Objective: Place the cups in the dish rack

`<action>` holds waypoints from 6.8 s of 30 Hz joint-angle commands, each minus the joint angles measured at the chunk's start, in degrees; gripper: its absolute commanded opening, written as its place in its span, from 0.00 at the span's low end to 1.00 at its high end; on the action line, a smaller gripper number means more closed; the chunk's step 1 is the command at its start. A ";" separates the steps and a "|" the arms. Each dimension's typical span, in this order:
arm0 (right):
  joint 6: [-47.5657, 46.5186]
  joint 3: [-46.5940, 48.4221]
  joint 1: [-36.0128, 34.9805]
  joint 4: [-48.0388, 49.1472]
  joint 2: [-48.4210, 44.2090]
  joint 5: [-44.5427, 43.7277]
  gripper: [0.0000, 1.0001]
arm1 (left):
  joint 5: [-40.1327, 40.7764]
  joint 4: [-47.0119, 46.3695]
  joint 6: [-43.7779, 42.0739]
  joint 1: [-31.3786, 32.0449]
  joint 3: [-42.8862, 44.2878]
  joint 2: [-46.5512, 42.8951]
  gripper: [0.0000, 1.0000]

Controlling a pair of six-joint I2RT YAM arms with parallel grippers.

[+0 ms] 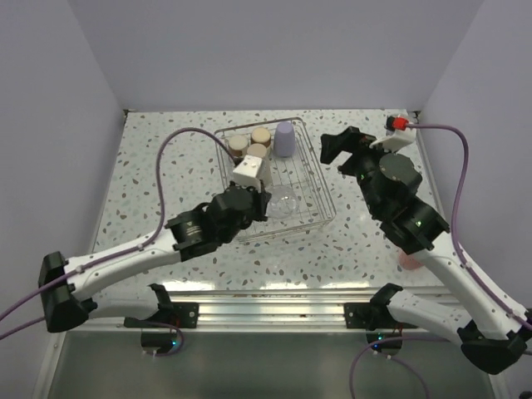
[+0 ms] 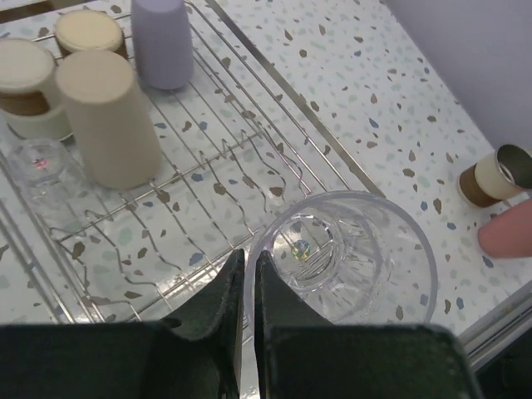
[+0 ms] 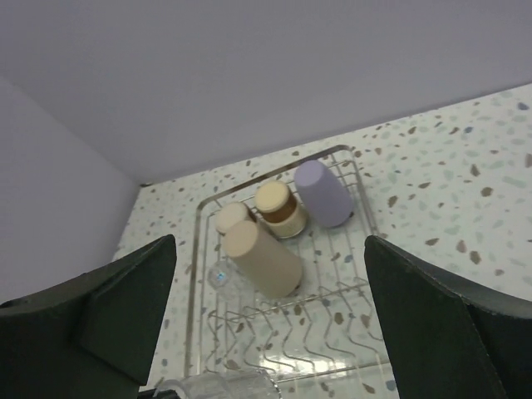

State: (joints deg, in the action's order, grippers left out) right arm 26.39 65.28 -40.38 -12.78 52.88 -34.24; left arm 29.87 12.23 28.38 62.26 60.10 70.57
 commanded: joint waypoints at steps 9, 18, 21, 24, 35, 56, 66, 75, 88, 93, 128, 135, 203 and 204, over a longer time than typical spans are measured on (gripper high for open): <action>26.23 4.77 6.37 14.60 13.11 34.05 0.98 | -3.06 -26.95 -1.58 -13.04 -19.03 -26.60 0.00; 46.53 -5.59 6.37 39.80 20.14 46.45 0.98 | -2.45 -50.54 -1.93 -13.83 -35.66 -40.24 0.00; 50.33 -7.00 6.19 44.05 22.43 49.43 0.98 | -2.36 -53.87 -2.10 -13.92 -37.06 -41.03 0.00; 54.02 -8.06 5.23 48.71 24.19 50.67 0.98 | -1.57 -55.82 -2.63 -13.92 -37.42 -40.95 0.00; 54.64 -9.72 -0.66 50.83 22.53 49.70 0.98 | -2.09 -65.66 -2.63 -13.92 -40.58 -37.00 0.00; 52.97 -9.82 -3.13 49.07 23.23 49.53 0.98 | -5.26 -76.21 -0.61 -13.92 -40.76 -34.18 0.00; 56.13 -10.34 -4.27 55.40 24.81 49.27 0.95 | -4.20 -83.15 0.80 -14.01 -43.57 -30.50 0.00; 57.81 -10.69 -5.41 58.92 25.34 49.71 0.71 | -3.50 -86.23 0.97 -13.92 -43.92 -27.24 0.00; 55.62 -12.19 -5.32 59.28 25.78 48.04 0.00 | -1.22 -68.95 2.56 -13.92 -38.13 -26.27 0.13; 49.64 -11.75 -4.45 52.60 23.41 44.09 0.00 | -0.25 -60.41 2.47 -13.92 -35.31 -27.76 0.43; -4.24 8.46 5.05 21.12 38.51 1.11 0.00 | 12.84 22.05 4.31 -13.92 -16.93 -32.41 0.93; -7.67 12.68 5.14 22.62 47.13 -2.59 0.00 | 13.55 21.35 3.79 -13.83 -19.40 -35.49 0.94; -9.07 -0.15 5.05 -5.14 -10.77 -19.19 0.98 | -31.59 -24.53 -4.12 -1.79 16.78 30.99 0.94; -9.08 1.24 5.05 -7.94 -12.61 -20.24 0.98 | -33.10 -24.45 -3.95 -1.70 19.24 33.39 0.94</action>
State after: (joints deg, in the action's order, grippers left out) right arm 18.70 64.20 -35.24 -13.10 42.35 -49.80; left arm 6.04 -6.22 25.89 60.36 72.20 97.86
